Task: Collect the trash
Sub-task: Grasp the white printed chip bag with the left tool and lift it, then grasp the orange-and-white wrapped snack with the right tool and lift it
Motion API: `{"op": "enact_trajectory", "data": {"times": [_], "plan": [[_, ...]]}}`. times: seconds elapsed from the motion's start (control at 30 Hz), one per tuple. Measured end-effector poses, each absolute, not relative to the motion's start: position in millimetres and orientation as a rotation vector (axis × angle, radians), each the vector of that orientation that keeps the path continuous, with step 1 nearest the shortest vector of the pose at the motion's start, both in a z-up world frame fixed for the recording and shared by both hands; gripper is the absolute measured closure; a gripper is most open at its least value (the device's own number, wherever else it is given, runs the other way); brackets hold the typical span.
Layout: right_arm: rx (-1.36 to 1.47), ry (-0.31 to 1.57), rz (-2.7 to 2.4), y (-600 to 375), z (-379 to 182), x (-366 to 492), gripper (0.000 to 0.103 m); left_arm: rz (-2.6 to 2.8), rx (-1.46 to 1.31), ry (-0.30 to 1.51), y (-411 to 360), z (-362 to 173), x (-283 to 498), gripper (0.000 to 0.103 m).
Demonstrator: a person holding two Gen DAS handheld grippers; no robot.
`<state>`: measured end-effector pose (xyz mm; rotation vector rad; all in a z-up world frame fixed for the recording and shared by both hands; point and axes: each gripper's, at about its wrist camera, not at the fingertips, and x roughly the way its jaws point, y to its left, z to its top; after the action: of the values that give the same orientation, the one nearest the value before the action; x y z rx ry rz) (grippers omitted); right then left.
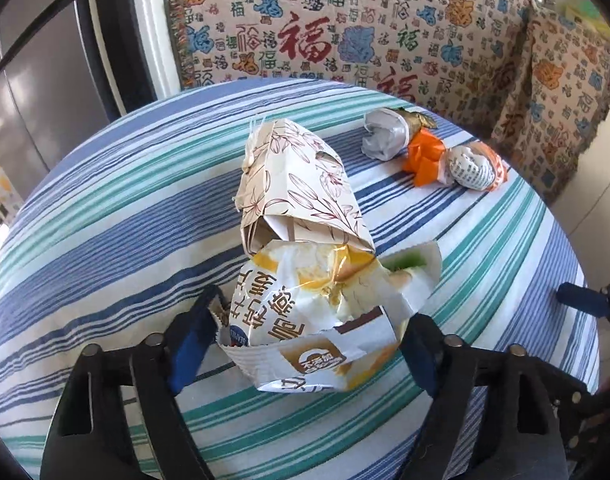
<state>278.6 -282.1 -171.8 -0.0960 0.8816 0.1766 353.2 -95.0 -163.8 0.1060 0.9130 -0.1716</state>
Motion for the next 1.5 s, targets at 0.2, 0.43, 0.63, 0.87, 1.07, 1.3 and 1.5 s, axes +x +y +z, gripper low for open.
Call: {"op": "enact_trajectory", "data": {"times": [0.2, 0.43, 0.63, 0.87, 1.07, 1.3, 1.5], "plan": [[-0.104, 0.907, 0.197, -285.5, -171.0, 283.2, 0.023, -0.224, 0.162, 0.895, -83.7, -159.6, 332.7, 0.052], [-0.080, 0.925, 0.145, -306.2, -170.9, 294.4, 0.023, -0.181, 0.141, 0.930, -40.5, -155.2, 295.5, 0.053], [-0.068, 0.920, 0.121, -329.7, -176.9, 328.1, 0.012, -0.129, 0.092, 0.914, -17.8, -157.2, 286.7, 0.045], [-0.104, 0.933, 0.179, -325.7, -182.0, 376.6, 0.000, -0.083, 0.045, 0.940, -6.8, -163.6, 294.5, 0.006], [-0.101, 0.922, 0.171, -326.1, -181.3, 409.2, 0.000, -0.083, 0.075, 0.957, -15.6, -166.8, 297.8, 0.000], [-0.160, 0.871, 0.161, -309.3, -173.6, 423.1, 0.027, -0.083, 0.074, 0.956, -17.7, -166.6, 297.2, 0.001], [-0.137, 0.964, 0.260, -290.6, -163.7, 400.1, 0.049, -0.081, 0.073, 0.956, -18.6, -166.6, 296.2, 0.001]]}}
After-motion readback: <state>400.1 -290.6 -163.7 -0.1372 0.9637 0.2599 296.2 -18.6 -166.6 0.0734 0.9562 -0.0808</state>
